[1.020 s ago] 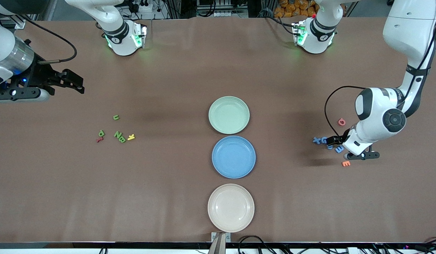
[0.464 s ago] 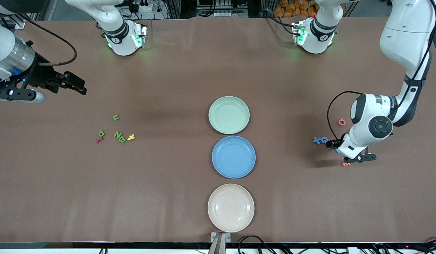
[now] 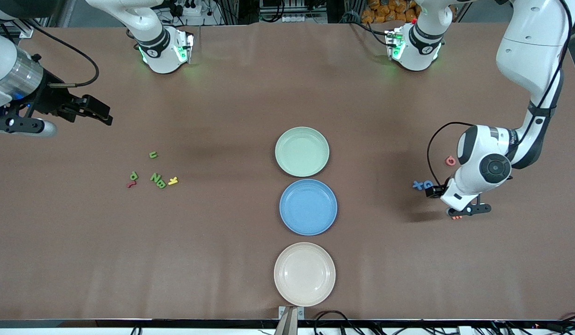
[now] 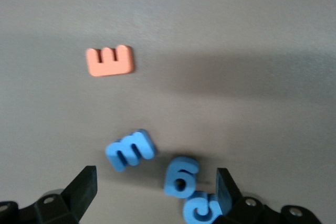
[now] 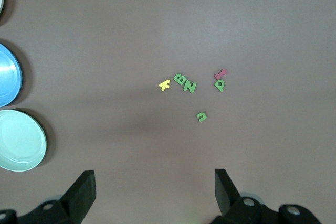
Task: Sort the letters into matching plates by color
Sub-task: 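Lower the open left gripper over the blue 9 letter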
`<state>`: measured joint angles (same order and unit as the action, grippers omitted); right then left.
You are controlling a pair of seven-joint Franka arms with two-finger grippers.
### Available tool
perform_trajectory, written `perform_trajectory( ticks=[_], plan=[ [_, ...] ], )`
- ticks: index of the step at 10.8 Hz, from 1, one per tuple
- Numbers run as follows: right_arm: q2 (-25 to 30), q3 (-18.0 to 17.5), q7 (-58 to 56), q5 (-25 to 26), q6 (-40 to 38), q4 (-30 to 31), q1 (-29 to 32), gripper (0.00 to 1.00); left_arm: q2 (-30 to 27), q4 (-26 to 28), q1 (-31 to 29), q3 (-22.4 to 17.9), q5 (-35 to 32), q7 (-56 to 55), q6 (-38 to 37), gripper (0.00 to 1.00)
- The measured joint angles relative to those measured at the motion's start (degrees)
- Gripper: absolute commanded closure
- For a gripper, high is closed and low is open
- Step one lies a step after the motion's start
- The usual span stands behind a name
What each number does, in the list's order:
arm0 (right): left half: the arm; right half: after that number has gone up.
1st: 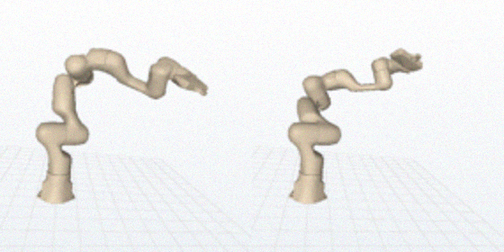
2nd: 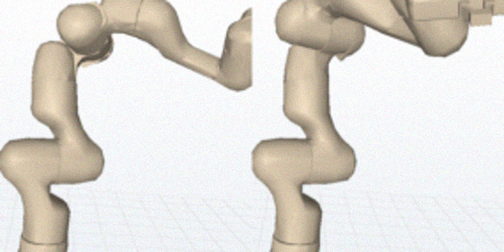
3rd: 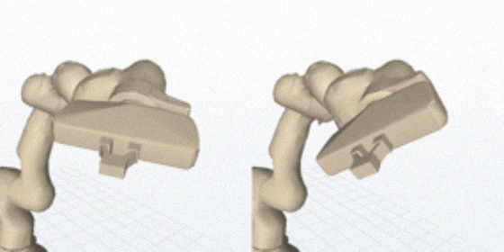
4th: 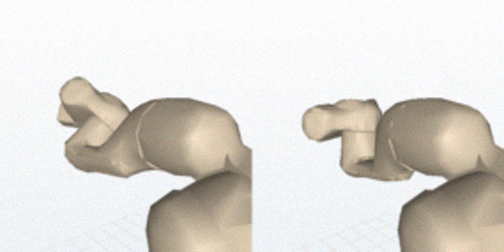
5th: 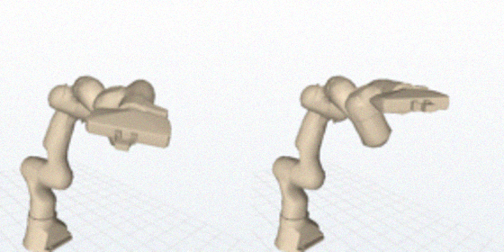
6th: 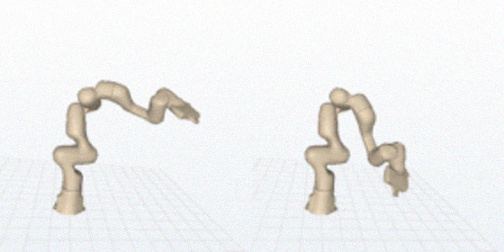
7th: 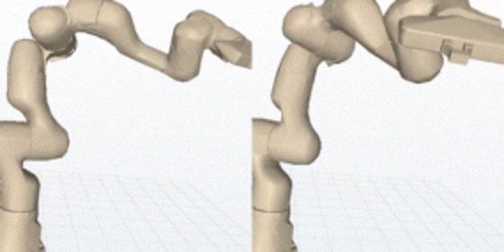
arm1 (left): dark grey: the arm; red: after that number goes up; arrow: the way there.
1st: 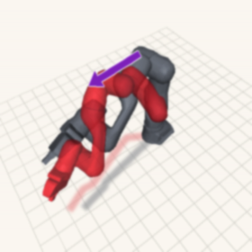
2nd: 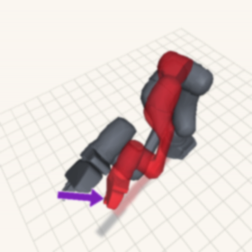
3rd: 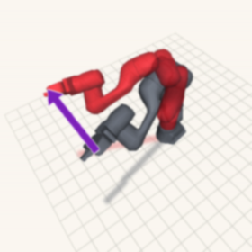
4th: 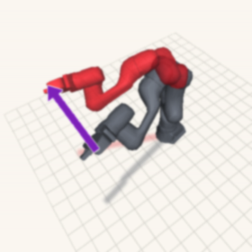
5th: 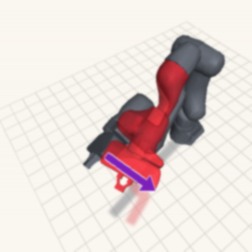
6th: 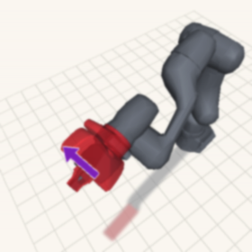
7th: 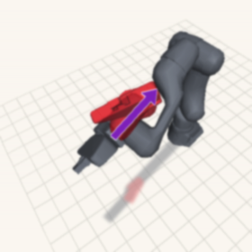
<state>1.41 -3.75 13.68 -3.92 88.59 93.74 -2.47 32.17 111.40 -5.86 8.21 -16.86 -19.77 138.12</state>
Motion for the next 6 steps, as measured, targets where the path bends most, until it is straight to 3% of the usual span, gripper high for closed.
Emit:
perform_trajectory(
  ticks=[6],
  plan=[
    [-0.4,0.1,0.2,-0.1,1.6,-2.2,-0.3,0.0,1.3,0.4,0.3,-0.2,-1.3,-0.7,-0.5,0.0]
  ],
)
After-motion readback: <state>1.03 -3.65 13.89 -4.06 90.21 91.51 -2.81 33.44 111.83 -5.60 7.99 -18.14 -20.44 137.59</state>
